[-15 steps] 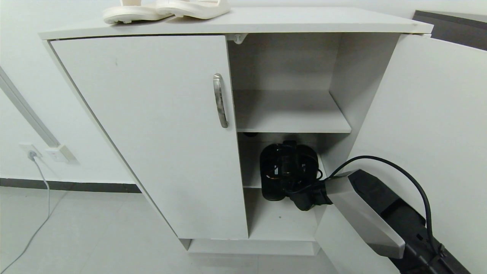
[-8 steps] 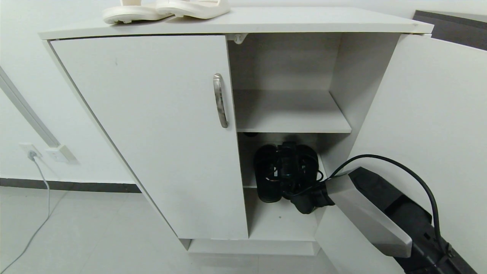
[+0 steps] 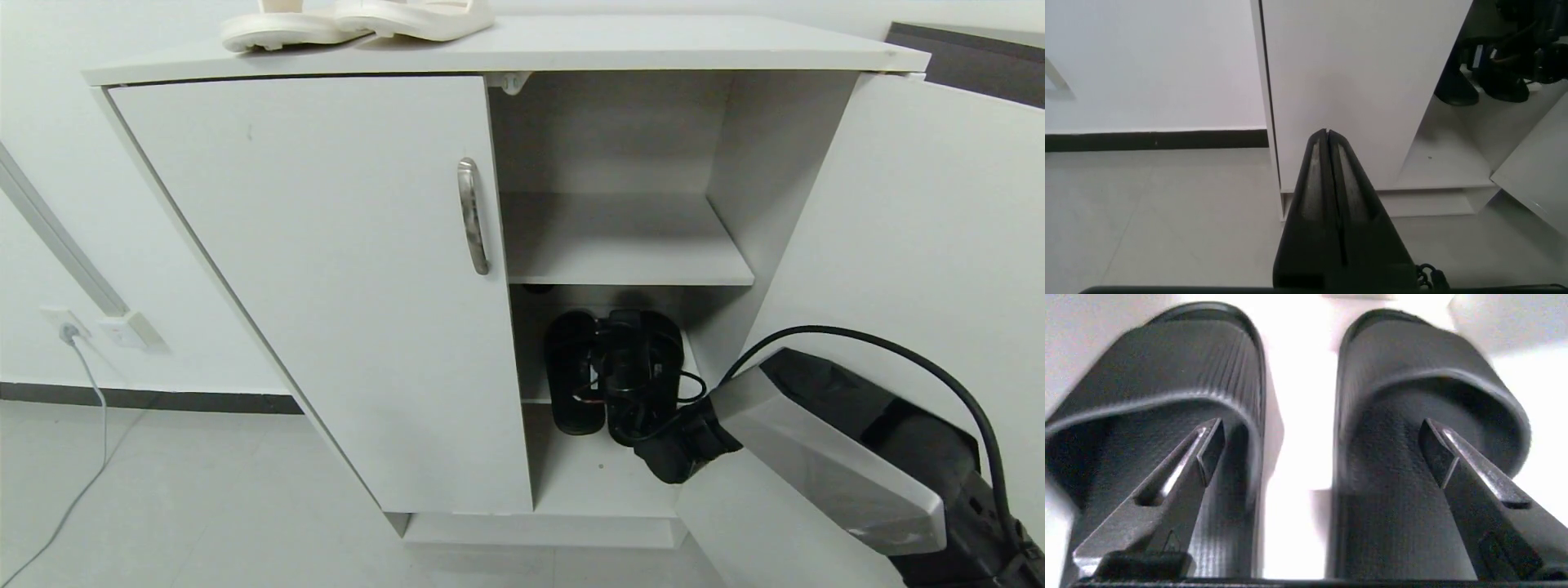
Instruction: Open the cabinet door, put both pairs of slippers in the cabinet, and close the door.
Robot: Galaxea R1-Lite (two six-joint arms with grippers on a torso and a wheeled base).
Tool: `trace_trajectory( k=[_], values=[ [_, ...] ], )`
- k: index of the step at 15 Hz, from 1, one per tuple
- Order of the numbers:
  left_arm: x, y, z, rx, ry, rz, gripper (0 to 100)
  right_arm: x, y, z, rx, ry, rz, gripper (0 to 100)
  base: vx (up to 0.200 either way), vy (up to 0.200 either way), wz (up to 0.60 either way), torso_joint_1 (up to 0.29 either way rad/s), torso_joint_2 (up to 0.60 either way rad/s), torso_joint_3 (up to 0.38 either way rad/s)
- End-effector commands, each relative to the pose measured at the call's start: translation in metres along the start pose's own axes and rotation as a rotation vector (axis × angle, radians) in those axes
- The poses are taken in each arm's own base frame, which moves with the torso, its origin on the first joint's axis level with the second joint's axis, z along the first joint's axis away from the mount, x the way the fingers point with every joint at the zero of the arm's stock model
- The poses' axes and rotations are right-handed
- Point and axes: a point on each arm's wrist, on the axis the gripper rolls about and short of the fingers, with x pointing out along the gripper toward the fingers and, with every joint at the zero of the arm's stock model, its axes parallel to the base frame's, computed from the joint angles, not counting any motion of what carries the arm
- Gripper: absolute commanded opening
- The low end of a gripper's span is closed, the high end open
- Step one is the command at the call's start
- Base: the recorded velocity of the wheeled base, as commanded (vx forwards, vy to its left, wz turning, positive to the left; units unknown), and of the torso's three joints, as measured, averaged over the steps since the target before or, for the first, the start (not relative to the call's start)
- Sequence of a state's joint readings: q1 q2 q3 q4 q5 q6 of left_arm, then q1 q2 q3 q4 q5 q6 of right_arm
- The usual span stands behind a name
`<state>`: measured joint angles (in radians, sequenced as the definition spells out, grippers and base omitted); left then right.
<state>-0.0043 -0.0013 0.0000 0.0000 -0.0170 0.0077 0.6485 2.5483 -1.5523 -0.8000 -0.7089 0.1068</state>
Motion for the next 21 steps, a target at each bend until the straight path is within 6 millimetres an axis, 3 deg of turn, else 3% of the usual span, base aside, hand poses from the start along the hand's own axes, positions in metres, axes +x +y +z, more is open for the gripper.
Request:
trace_trajectory(
  k=[1, 4, 7, 11, 17, 21],
  values=[
    [0.000, 0.000, 0.000, 0.000, 0.001, 0.000, 0, -0.043, -0.012, 0.021, 0.005, -0.020, 0.039, 100, 0.000, 0.000, 0.00, 0.000, 0.00, 0.000],
    [0.000, 0.000, 0.000, 0.000, 0.001, 0.000, 0, -0.082, -0.021, 0.027, 0.003, -0.024, 0.088, 100, 0.000, 0.000, 0.00, 0.000, 0.00, 0.000],
    [0.000, 0.000, 0.000, 0.000, 0.001, 0.000, 0, -0.105, -0.025, 0.024, 0.010, -0.035, 0.121, 100, 0.000, 0.000, 0.00, 0.000, 0.00, 0.000],
    [0.000, 0.000, 0.000, 0.000, 0.001, -0.002, 0, -0.110, -0.024, 0.021, 0.019, -0.048, 0.135, 100, 0.000, 0.000, 0.00, 0.000, 0.00, 0.000],
    [0.000, 0.000, 0.000, -0.002, 0.001, -0.002, 0, -0.112, -0.026, 0.019, 0.018, -0.046, 0.133, 100, -0.200, 0.000, 0.00, 0.002, 0.00, 0.001],
    [0.000, 0.000, 0.000, -0.002, 0.001, 0.000, 0, -0.114, -0.023, 0.018, 0.014, -0.045, 0.141, 100, 0.000, 0.000, 0.00, 0.000, 0.00, 0.000]
  ],
)
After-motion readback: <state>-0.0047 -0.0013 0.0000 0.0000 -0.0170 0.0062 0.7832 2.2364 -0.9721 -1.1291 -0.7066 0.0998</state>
